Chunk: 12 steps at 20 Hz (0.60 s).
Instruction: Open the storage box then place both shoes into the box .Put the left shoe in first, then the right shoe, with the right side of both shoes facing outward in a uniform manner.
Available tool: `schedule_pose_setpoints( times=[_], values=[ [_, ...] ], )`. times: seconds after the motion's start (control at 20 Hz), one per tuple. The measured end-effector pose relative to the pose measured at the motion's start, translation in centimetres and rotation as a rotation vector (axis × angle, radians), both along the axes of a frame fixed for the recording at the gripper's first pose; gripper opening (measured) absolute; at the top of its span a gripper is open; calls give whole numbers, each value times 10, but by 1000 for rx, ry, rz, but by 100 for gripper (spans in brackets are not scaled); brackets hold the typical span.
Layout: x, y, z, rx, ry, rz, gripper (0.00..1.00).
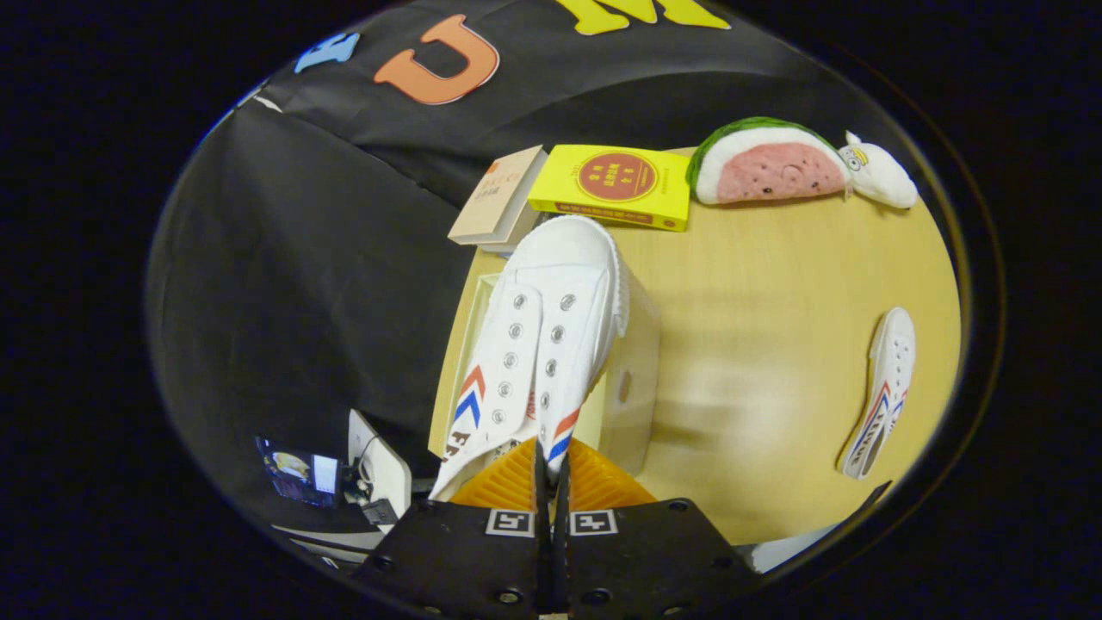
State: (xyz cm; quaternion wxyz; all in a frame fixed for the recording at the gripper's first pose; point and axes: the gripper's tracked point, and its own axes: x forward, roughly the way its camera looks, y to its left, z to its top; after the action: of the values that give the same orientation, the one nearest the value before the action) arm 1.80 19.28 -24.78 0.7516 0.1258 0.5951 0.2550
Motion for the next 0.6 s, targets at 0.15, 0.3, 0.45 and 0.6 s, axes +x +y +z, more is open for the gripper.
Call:
schedule_pose_setpoints(
  times=[0.15,0.3,0.45,0.6],
  values=[
    [0,32,-15,-19,2,3,0],
    [2,55,-35,-54,-8,7,0],
    [6,70,-59,-106,-24,23,0],
    [6,82,-76,-139,-14,25,0]
  ],
)
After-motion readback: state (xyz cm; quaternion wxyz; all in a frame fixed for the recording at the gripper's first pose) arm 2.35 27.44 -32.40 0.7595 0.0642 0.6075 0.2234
